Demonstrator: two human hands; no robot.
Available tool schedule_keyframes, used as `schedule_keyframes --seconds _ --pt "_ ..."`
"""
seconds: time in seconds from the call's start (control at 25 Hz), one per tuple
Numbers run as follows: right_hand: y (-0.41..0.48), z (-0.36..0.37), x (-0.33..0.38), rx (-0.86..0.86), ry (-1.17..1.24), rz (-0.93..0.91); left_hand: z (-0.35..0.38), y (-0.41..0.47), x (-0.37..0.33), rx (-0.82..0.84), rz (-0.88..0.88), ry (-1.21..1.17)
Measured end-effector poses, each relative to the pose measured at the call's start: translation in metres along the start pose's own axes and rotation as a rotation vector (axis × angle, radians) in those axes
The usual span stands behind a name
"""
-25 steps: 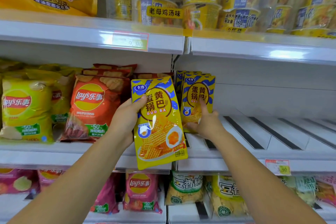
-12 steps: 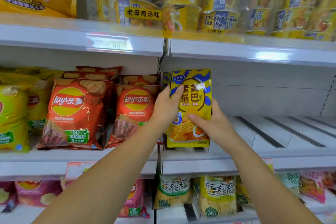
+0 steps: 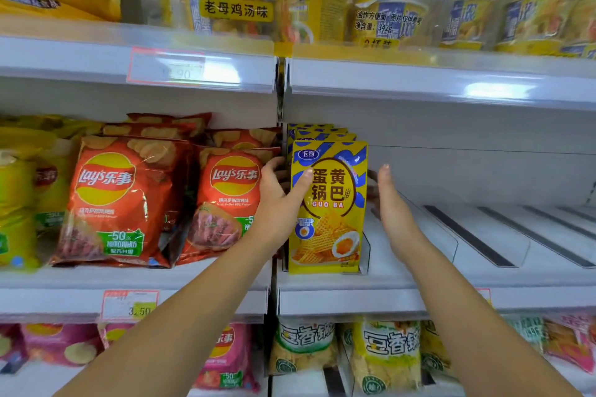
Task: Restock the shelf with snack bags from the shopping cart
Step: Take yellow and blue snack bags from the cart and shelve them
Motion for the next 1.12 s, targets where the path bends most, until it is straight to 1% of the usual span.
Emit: schedule_keyframes --seconds 0.04,0.08,0.16,0.24,0.36,0.48,0.6,0.68,0.72,0.84,0.92,1.04,1.12 --pt "0.014 0.0 -0.001 -0.019 0.038 0.035 0.001 0.003 -0.002 0.015 0.011 0.002" --pt "0.029 0.002 -0.007 0.002 0.066 0.069 0.002 0.007 -0.002 0.031 -0.015 -0.026" --pt "0.058 0.012 -0.018 0.079 0.155 0.129 0.007 0.012 0.0 0.044 -0.153 -0.185" --pt "0.06 0.025 -0.01 0.128 0.225 0.142 0.009 0.015 0.003 -0.018 -0.268 -0.308" --pt "0.065 0.038 -0.016 0.176 0.308 0.185 0.015 0.02 0.014 -0.023 -0.337 -0.335" --pt "0.065 0.045 -0.02 0.211 0.323 0.195 0.01 0.016 0.015 -0.063 -0.347 -0.249" --pt "0.078 0.04 -0.009 0.142 0.389 0.185 0.003 0.022 0.005 -0.081 -0.329 -0.216" --pt "0.085 0.034 -0.003 0.082 0.367 0.201 0.001 0.03 -0.003 -0.09 -0.302 -0.253" --pt "0.084 0.033 0.0 0.079 0.358 0.207 0.001 0.034 -0.005 -0.09 -0.292 -0.268" --pt "0.074 0.035 0.009 0.096 0.329 0.189 0.005 0.032 -0.001 -0.1 -0.309 -0.299" --pt "0.081 0.039 -0.001 0.131 0.339 0.182 0.006 0.029 0.002 -0.095 -0.306 -0.316" --pt "0.085 0.032 -0.012 0.144 0.418 0.197 0.001 0.03 -0.005 -0.104 -0.201 -0.35" --pt "0.077 0.012 -0.014 0.08 0.402 0.172 -0.003 0.032 -0.013 -0.097 -0.108 -0.384"
Point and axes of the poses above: each hand's wrist, its own y-axis towards the middle knuckle, its own z-axis out of the palm, x = y × z, the point moved 6 cm from there along y, towards the middle knuckle, and after that the axes turned 2 degrees about -y, right-handed, at the moved point
